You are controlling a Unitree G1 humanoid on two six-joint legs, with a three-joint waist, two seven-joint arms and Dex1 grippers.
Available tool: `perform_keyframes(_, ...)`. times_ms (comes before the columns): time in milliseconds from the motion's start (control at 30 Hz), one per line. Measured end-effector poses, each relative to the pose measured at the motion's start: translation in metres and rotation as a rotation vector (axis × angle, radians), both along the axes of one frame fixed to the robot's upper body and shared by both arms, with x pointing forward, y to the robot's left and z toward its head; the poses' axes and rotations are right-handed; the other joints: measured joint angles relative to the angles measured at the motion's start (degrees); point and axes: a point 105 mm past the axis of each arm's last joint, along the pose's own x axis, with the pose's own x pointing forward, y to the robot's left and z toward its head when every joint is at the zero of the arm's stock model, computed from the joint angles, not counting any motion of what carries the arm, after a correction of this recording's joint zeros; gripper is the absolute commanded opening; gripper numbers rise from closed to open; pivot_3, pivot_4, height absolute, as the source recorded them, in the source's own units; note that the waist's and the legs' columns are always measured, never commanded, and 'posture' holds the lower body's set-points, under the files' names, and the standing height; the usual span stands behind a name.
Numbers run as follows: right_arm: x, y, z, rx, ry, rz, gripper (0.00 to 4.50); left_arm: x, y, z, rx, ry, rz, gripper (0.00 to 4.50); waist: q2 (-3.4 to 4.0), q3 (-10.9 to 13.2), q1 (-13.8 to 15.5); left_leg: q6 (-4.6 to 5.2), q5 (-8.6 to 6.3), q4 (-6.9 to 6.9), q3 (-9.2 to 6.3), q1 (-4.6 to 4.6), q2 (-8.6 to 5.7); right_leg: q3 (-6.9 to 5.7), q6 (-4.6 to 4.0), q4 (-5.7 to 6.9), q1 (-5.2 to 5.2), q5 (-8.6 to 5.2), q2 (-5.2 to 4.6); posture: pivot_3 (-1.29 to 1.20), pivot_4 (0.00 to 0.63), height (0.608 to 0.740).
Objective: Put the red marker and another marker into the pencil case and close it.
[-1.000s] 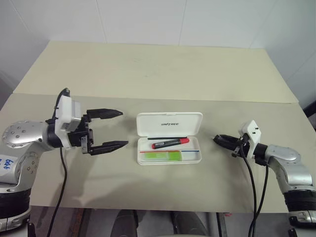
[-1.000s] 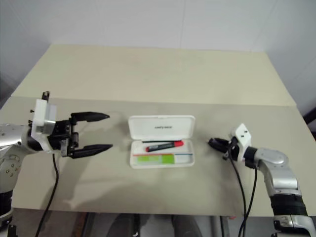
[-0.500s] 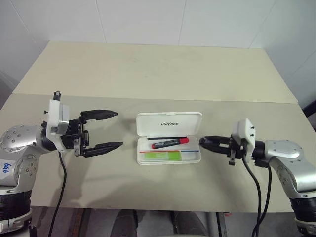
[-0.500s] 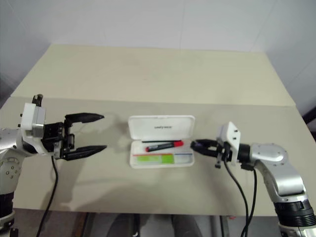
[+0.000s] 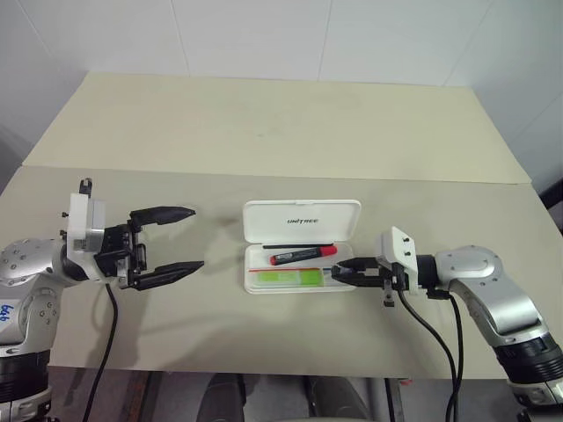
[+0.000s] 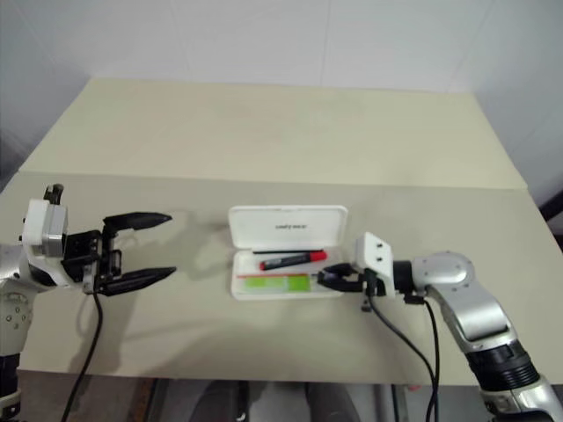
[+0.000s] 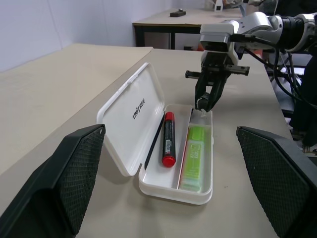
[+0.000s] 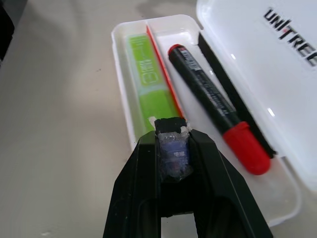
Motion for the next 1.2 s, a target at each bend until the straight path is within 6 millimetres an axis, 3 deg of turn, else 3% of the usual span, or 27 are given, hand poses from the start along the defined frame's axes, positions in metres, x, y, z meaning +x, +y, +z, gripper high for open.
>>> perform_keyframes(400,-0.002,0.000,-0.005,-0.022,0.028,0.026,4.41,-0.001,0.000,-0.001,0.000,-0.008,0.023,4.50,0.00,0.0,-0.1,-0.01,0.00,-0.05,0.02,-0.01,0.01,0.00,-0.02,0.02,-0.07,-0.01,0.01,0.00,0.150,0.740)
perform_keyframes(667,-0.004,-0.001,0.010,0.075,0.037,0.043,4.46,0.008,-0.003,0.001,0.000,-0.045,0.044,4.50,0.00,0.0,0.0,-0.01,0.00,-0.05,0.02,-0.01,0.01,0.00,-0.02,0.02,-0.06,-0.01,0.01,0.00,0.150,0.740)
perform_keyframes(833,-0.016,-0.005,0.034,0.291,0.043,0.120,4.46,0.018,-0.003,0.007,-0.015,-0.084,0.070,4.50,0.00,0.0,0.0,-0.01,0.00,-0.05,0.01,-0.01,0.01,-0.02,0.00,0.02,-0.04,0.00,0.03,0.00,0.150,0.740)
perform_keyframes(933,-0.022,-0.015,0.039,0.343,0.038,0.143,4.46,0.026,0.000,0.007,-0.013,-0.089,0.101,4.50,0.00,0.0,0.1,0.00,0.00,-0.01,0.01,-0.02,0.00,-0.02,0.02,0.02,-0.01,0.01,0.03,0.00,0.150,0.740)
perform_keyframes(1200,-0.006,-0.064,0.042,0.338,0.034,-0.005,4.46,0.055,0.002,0.011,-0.029,-0.096,0.113,4.50,0.00,0.0,0.1,0.01,0.00,0.10,0.01,0.02,-0.02,-0.01,0.08,0.06,0.04,0.04,0.04,0.00,0.150,0.740)
